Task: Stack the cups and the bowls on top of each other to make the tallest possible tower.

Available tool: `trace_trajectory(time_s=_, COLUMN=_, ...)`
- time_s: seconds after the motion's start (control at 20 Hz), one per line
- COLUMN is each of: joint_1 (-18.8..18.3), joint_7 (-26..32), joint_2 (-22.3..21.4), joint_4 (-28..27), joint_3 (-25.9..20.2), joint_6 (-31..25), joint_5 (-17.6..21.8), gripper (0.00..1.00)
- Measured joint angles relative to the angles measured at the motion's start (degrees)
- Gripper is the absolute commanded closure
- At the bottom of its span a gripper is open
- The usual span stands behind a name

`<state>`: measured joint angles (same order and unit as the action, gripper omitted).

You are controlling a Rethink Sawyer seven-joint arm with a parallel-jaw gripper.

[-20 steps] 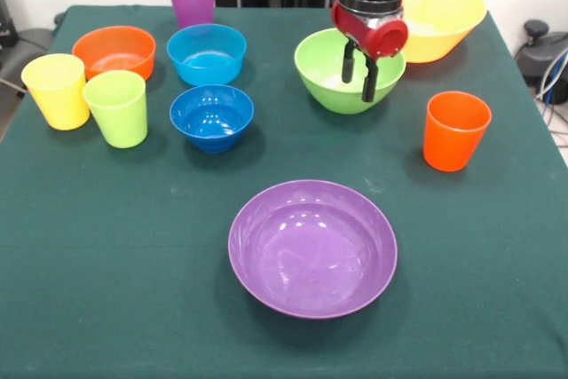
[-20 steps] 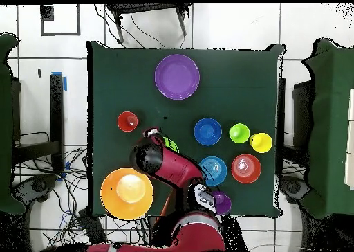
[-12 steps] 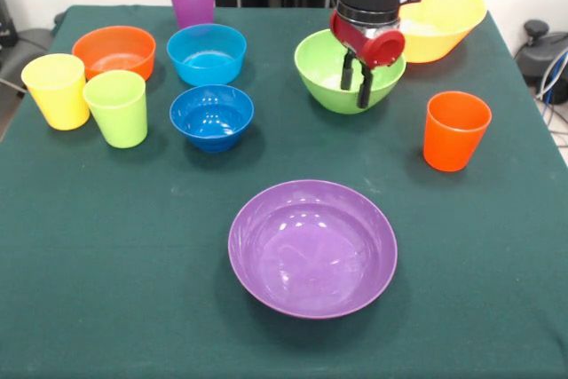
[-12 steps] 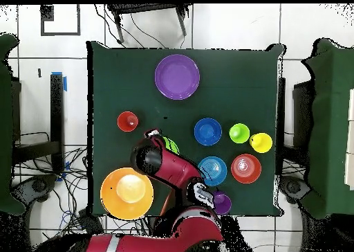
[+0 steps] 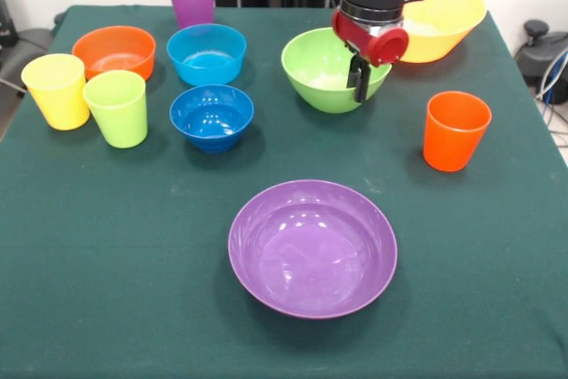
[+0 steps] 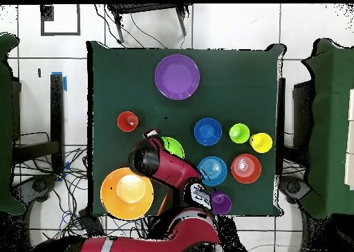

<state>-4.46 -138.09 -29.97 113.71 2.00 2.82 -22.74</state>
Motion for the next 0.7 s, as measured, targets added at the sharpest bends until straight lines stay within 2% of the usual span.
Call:
trace_trajectory(time_s=0.3, joint_1=-1.46, joint_7=0.0, joint_2=-0.09, joint_4=-0.02, joint_3=-0.28, joint_6=0.0, joint_5=0.28, gripper=1.0)
trace_trajectory(time_s=0.35, joint_1=-2.16, joint_7=0.0, joint_2=-0.05, joint_4=-0.03, joint_3=-0.28, joint_6=0.01, joint_5=0.83, gripper=0.0)
trace_trajectory(time_s=0.7, joint_1=-2.66, joint_7=0.0, joint_2=0.45, joint_4=-0.24, joint_3=-0.2, joint_6=0.01, joint_5=3.08, gripper=0.0)
